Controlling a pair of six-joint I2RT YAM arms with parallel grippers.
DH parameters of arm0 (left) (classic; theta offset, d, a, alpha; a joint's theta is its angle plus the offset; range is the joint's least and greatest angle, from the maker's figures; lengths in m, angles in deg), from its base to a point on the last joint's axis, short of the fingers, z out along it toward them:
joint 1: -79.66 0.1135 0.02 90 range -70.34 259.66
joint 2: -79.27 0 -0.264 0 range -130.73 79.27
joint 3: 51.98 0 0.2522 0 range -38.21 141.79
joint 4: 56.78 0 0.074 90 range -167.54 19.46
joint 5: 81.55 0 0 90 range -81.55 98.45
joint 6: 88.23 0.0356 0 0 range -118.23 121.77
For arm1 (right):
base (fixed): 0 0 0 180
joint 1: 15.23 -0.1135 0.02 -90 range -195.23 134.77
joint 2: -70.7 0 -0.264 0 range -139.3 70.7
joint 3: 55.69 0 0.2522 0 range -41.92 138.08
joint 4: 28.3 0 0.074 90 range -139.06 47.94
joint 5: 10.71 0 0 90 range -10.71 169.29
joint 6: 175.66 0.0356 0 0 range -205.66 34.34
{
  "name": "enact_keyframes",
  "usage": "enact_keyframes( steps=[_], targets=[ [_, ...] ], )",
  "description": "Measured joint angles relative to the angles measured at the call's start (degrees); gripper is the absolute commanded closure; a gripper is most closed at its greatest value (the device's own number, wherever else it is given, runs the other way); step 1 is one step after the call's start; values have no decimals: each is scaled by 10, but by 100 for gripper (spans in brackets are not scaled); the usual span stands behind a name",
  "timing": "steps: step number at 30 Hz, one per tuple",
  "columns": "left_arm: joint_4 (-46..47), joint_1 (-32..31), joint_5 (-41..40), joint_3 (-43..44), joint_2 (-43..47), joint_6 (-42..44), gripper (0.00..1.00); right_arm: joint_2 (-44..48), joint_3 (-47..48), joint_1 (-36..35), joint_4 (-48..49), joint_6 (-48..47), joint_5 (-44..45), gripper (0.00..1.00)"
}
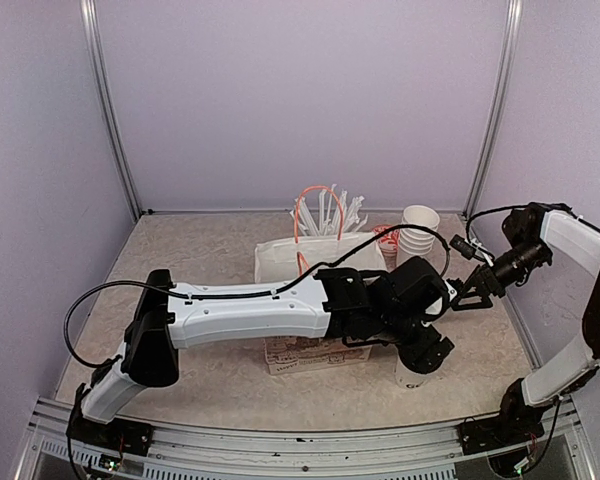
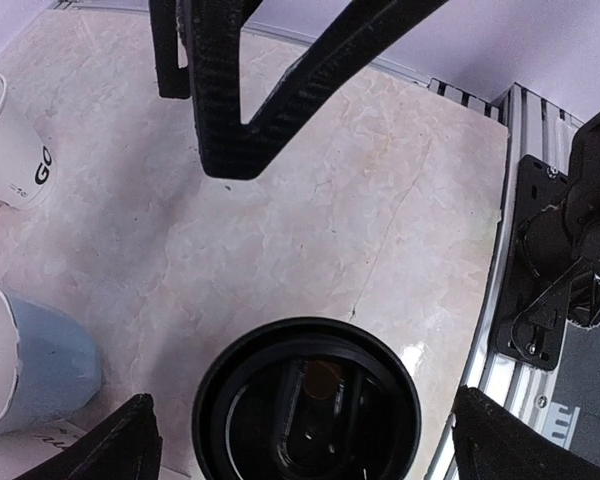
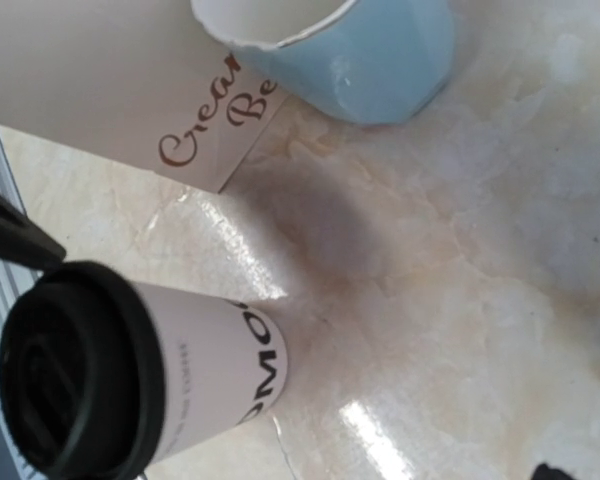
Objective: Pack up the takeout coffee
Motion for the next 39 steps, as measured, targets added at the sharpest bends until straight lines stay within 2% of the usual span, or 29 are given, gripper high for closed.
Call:
enact_keyframes(
  steps=[17,23,27,34,39],
  targets=[
    [-14,6,-2,2,-23,1,1,0,-7,0,1,0,0,0],
    [-15,7,0,6,-27,1,15,0,-11,0,2,0,0,1],
    [-18,6,3,8,-27,2,20,0,-11,0,2,0,0,1],
    [-44,-7,12,4,-4,17,23,0,-11,0,2,0,0,1],
    [-63,-43,12,-63,69,21,24,0,-11,0,2,2,0,1]
  ],
)
